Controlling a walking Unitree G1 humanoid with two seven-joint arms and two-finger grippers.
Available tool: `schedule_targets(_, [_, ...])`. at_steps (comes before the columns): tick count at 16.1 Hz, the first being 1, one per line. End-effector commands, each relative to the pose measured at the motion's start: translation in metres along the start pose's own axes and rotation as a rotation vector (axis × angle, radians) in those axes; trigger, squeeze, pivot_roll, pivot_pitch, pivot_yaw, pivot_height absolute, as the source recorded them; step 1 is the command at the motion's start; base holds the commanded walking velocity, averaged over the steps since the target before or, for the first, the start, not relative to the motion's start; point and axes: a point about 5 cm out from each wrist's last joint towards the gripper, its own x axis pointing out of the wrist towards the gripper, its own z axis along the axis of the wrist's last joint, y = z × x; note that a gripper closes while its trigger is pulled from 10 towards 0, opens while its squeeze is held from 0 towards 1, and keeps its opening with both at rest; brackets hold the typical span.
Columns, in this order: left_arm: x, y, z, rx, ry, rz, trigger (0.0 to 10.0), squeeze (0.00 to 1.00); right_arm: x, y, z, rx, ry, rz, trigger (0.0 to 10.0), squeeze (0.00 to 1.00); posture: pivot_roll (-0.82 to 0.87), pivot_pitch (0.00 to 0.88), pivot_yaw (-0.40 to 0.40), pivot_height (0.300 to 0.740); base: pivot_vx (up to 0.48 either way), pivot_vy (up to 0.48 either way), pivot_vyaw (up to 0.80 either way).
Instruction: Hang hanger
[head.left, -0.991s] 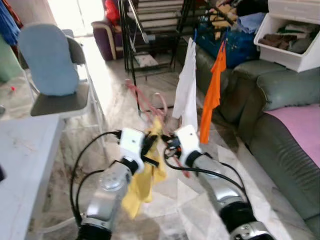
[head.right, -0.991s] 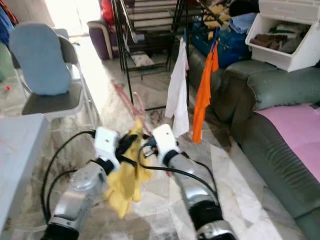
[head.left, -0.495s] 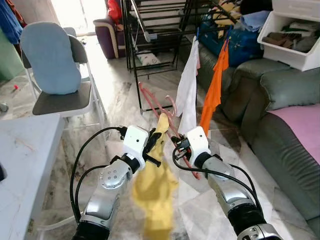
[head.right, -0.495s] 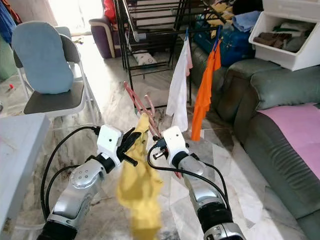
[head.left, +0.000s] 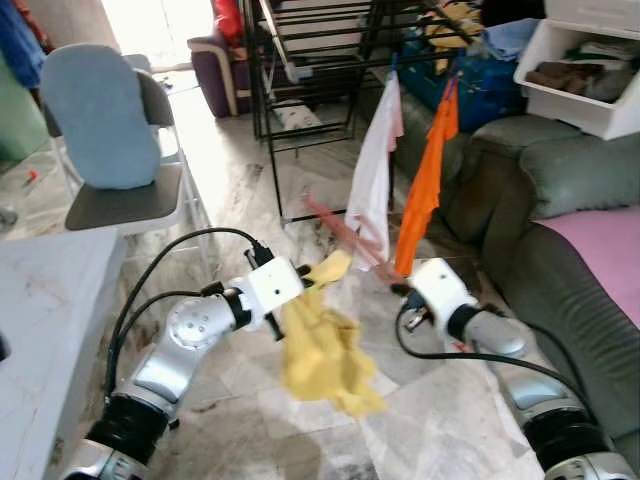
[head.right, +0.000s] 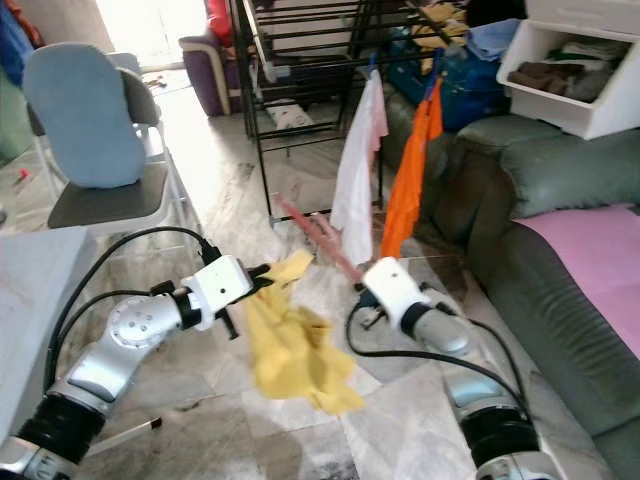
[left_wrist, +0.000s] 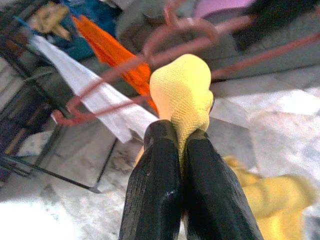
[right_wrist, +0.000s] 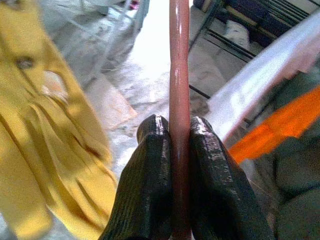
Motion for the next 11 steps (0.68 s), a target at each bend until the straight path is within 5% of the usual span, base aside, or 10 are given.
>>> schedule_targets(1, [-0.003,0.011,-0.011,0.11,0.115,-0.097,10.0,0.0,-0.001,-0.015,0.008,-0.027,-0.009,-0.051,10.0,0.0,-0.11,0.0,0.045,0.74,0.0,0.0,0.0])
schedule_targets(3, [-0.005,0.029,-0.02,0.262,0.236,-0.183,10.0,0.0,-0.005,-0.024,0.009,-0.043,0.008,-0.054,10.0,0.0,-0.11,0.0,0.053,0.74,0.0,0.0,0.0])
schedule_targets(4, [0.001,0.05,-0.011,0.402,0.258,-0.134,10.0,0.0,-0.009,-0.022,0.008,-0.088,0.023,0.005,10.0,0.0,-0.11,0.0,0.059,0.74,0.0,0.0,0.0])
schedule_targets(6, [0.013,0.077,0.012,0.487,0.189,0.03,10.0,0.0,-0.018,-0.016,0.006,-0.133,0.04,0.141,10.0,0.0,-0.12,0.0,0.059,0.74,0.0,0.0,0.0])
schedule_targets(11, [0.021,0.091,0.023,0.514,0.143,0.106,10.0,0.0,-0.034,-0.021,0.0,-0.227,0.108,0.307,10.0,0.0,-0.13,0.0,0.06,0.74,0.0,0.0,0.0])
